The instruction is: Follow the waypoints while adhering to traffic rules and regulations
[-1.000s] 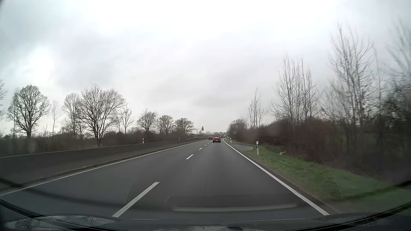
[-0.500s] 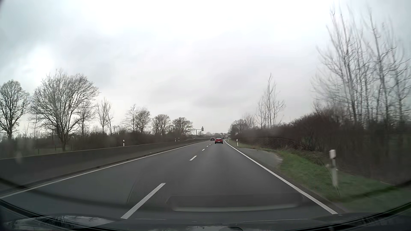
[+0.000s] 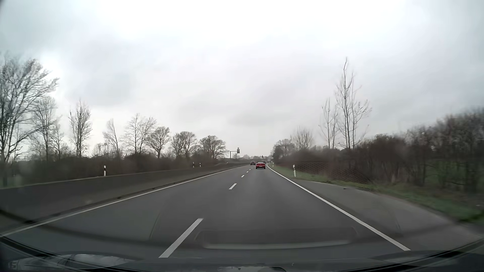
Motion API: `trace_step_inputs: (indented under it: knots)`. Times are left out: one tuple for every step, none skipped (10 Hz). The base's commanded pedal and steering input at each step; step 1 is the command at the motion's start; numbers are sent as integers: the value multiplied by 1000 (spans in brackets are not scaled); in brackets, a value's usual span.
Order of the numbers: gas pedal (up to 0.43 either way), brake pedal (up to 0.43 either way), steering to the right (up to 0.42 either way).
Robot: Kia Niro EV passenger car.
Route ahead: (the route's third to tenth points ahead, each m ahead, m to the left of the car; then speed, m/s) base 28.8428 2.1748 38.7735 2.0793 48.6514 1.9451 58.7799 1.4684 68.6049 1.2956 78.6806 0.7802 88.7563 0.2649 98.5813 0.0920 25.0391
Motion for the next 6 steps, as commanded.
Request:
trace_step_inputs:
  knots:
    - [390, 0, -3]
    - [390, 0, -3]
    - [390, 0, -3]
    - [390, 0, -3]
    - [390, 0, -3]
    - [390, 0, -3]
